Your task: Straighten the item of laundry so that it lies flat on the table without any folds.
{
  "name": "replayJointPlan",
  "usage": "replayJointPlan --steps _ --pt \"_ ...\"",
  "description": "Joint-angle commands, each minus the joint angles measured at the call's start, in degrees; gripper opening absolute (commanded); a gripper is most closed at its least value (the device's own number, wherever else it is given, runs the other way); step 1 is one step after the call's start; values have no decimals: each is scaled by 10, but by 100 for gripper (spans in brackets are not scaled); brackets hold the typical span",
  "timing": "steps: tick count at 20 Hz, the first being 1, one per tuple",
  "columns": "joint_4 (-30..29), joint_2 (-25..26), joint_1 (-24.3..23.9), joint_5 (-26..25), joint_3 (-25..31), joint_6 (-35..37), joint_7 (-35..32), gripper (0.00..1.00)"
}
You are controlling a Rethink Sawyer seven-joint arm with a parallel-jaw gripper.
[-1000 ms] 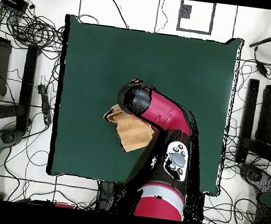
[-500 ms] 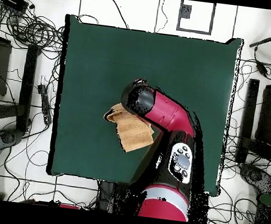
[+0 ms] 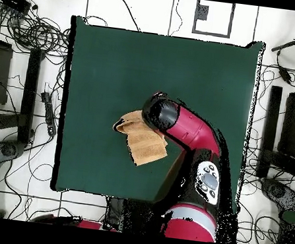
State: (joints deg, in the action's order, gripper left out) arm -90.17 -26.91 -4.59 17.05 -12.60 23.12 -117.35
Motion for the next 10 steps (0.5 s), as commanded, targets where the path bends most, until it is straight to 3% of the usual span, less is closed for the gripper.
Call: replayJointPlan --steps 1,10 --pt "-69 49 -4 7 47 -48 -110 100" --pt "-84 51 -7 16 59 -83 -118 100"
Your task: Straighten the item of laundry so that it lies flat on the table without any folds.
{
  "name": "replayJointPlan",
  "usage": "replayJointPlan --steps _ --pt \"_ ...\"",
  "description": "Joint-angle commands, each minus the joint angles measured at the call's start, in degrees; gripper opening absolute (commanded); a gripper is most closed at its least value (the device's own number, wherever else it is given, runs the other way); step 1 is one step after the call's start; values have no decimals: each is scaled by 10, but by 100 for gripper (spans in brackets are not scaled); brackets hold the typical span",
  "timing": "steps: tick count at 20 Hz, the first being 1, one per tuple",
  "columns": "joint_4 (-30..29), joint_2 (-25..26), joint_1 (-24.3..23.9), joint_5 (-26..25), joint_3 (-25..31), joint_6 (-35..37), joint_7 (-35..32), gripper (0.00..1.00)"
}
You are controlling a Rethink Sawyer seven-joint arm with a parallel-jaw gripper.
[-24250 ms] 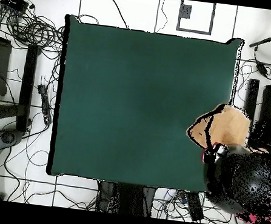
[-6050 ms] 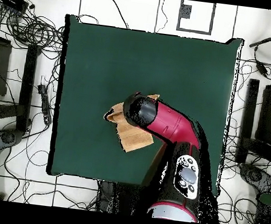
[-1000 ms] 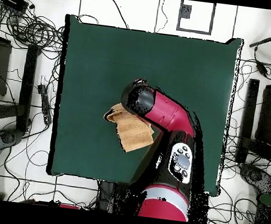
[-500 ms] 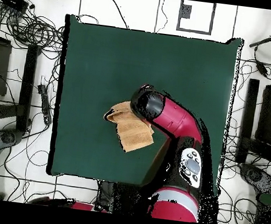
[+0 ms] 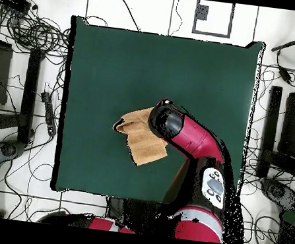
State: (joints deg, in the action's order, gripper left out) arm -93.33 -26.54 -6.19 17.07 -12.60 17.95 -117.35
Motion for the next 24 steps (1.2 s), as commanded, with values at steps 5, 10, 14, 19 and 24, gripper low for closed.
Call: replayJointPlan --steps 5,10,14,19,24 --pt "-66 32 29 38 49 -13 -145 100" --pt "-80 0 91 70 0 45 -203 100" --pt "-91 -19 107 86 -10 67 -207 100" --pt "-102 17 64 92 42 -18 -169 100" --pt "-85 51 52 72 34 -27 -140 100"
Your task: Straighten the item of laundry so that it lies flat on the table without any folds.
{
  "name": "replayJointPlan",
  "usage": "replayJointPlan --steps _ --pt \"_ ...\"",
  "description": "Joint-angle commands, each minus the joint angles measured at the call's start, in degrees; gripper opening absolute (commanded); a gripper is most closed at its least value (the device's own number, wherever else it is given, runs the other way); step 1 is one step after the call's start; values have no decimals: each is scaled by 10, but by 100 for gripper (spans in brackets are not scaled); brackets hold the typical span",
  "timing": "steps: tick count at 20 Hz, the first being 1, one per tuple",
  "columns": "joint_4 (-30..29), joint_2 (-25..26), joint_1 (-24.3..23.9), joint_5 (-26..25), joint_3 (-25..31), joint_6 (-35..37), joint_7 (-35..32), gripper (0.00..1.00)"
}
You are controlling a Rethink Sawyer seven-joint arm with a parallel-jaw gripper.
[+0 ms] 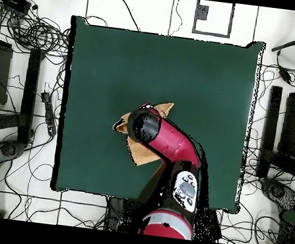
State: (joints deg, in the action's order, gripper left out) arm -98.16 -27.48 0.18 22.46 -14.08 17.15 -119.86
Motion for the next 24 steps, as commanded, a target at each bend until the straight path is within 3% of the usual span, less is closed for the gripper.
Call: replayJointPlan --steps 1,6,16,24 --pt "-35 64 -15 12 49 -21 -108 100" --pt "-41 72 -28 -2 55 -31 -94 100" --pt "-63 83 -23 34 76 -88 -151 100" --pt "-74 69 -5 55 64 -72 -161 100"
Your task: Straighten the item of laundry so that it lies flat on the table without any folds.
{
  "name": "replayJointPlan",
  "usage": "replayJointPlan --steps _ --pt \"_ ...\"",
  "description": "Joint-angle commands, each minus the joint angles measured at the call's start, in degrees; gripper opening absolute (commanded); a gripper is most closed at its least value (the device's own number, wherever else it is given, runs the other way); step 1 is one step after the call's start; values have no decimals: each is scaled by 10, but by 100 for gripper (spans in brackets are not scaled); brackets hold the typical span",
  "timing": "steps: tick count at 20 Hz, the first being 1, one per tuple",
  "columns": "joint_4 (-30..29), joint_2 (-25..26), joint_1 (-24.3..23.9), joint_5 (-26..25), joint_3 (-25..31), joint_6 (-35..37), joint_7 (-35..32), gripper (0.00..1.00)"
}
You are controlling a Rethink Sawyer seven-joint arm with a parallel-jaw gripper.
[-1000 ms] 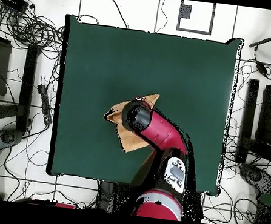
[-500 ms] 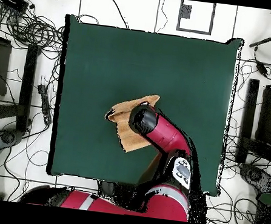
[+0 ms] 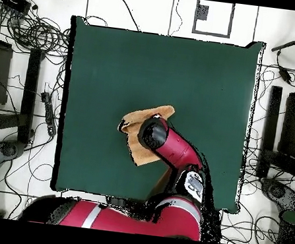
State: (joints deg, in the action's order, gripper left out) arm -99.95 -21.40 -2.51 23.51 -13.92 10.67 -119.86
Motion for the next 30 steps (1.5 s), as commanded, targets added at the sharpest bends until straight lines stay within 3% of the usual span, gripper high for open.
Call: replayJointPlan --steps 1,8,12,16,24,30 --pt "-56 7 21 46 64 -6 -160 100" --pt "-57 -14 51 56 30 29 -163 100" --pt "-54 -62 86 50 -23 90 -165 100" --pt "-55 -86 88 47 -29 100 -154 100" --pt "-109 -48 20 64 86 -25 -146 100" --pt "-112 -48 15 60 92 -30 -146 100"
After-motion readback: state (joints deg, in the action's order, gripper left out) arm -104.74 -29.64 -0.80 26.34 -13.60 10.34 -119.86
